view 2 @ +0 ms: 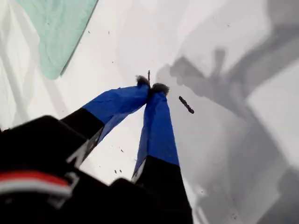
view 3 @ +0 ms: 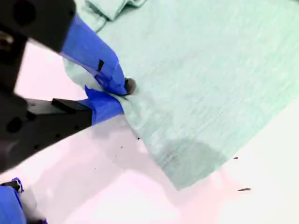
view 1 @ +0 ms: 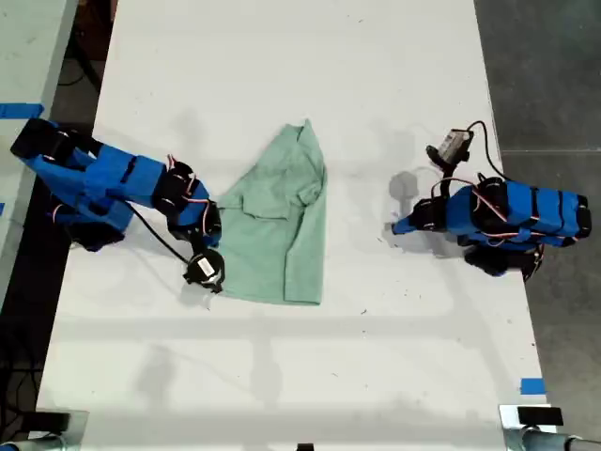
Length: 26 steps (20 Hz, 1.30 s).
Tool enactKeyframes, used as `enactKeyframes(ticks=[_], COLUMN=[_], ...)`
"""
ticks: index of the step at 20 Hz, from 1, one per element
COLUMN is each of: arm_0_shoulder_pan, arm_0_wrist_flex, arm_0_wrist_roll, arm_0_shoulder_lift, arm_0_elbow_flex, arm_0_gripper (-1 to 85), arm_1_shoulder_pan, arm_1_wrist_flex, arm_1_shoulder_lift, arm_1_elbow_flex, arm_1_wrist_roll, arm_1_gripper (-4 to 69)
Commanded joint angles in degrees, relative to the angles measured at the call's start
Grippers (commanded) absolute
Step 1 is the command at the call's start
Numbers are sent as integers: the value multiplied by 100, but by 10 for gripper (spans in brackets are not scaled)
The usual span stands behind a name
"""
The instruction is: Fold t shirt
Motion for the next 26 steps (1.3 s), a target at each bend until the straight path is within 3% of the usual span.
enactKeyframes(ticks=[1,5,10,11,13,16,18,20,23,26], arm_0_shoulder_pan=[-9,-255,-211,-211,-193,-237,-290,-360,-501,-729], arm_0_wrist_flex=[-79,-993,-659,-844,-888,-729,-580,-193,809,817], arm_0_wrist_roll=[580,1767,2329,2329,2303,2364,2426,2382,2039,1547], arm_0_shoulder_lift=[185,-1380,-4790,-4939,-5089,-5124,-4860,-4307,-2944,-844], arm_0_elbow_flex=[-888,-2285,-5968,-5968,-5933,-5924,-5889,-5774,-5273,-2979], arm_0_gripper=[0,0,0,18,185,228,209,1,0,0], arm_1_shoulder_pan=[-44,-44,-44,-53,-53,-53,-53,-53,-53,-62], arm_1_wrist_flex=[9,9,9,9,9,9,9,9,9,9], arm_1_shoulder_lift=[88,88,88,88,88,88,88,88,88,88], arm_1_elbow_flex=[325,325,325,325,325,325,325,325,325,325], arm_1_wrist_roll=[53,53,44,44,26,18,26,26,26,26], arm_1_gripper=[15,15,15,15,15,15,15,15,15,15])
